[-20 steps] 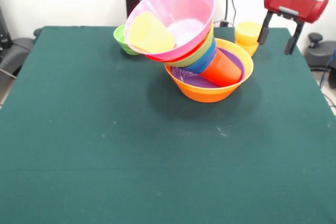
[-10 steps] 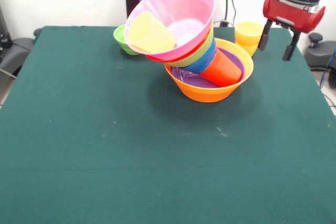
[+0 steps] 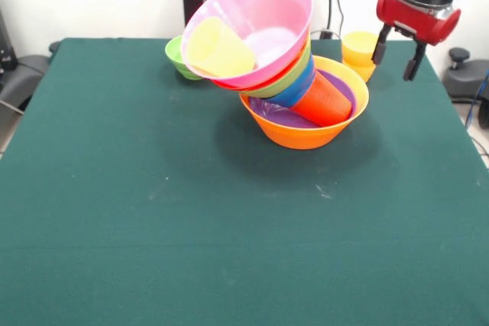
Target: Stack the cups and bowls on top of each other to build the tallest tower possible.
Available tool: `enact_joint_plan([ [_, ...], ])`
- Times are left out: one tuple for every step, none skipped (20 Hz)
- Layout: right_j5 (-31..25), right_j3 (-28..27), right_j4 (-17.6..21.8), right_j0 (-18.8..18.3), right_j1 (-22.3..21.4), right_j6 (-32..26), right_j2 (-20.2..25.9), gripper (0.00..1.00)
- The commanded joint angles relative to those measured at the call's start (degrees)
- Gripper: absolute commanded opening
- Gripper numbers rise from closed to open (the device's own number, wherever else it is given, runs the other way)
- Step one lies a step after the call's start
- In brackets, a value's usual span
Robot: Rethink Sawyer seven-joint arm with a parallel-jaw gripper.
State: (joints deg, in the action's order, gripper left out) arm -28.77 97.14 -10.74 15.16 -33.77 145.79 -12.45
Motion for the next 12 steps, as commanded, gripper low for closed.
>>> enact_joint_plan([
  [1.91,6.39,-3.0,0.25,0.69,7.63,7.23,1.0],
  [2.5,6.85,-3.18,0.22,0.61,7.38,7.52,1.0],
  [3.19,7.19,-3.26,0.18,0.61,6.98,7.97,1.0],
  [3.51,7.33,-3.41,0.43,0.69,7.09,7.97,1.0],
  [3.71,6.94,-3.41,1.2,1.09,7.55,7.49,1.0],
  [3.6,6.63,-3.41,1.6,1.33,7.77,7.17,1.0],
  [3.58,6.2,-3.44,2.11,1.72,8.0,6.88,1.0],
  [3.57,6.14,-3.55,2.45,1.88,8.19,6.67,1.0],
  [2.92,5.64,-3.58,3.39,2.3,8.82,5.82,1.0],
  [2.84,5.75,-3.86,3.72,2.42,9.11,5.65,1.0],
  [2.45,5.76,-4.07,4.59,2.66,9.82,5.04,1.0],
  [2.54,5.94,-4.26,5.01,2.79,10.08,4.84,1.0],
])
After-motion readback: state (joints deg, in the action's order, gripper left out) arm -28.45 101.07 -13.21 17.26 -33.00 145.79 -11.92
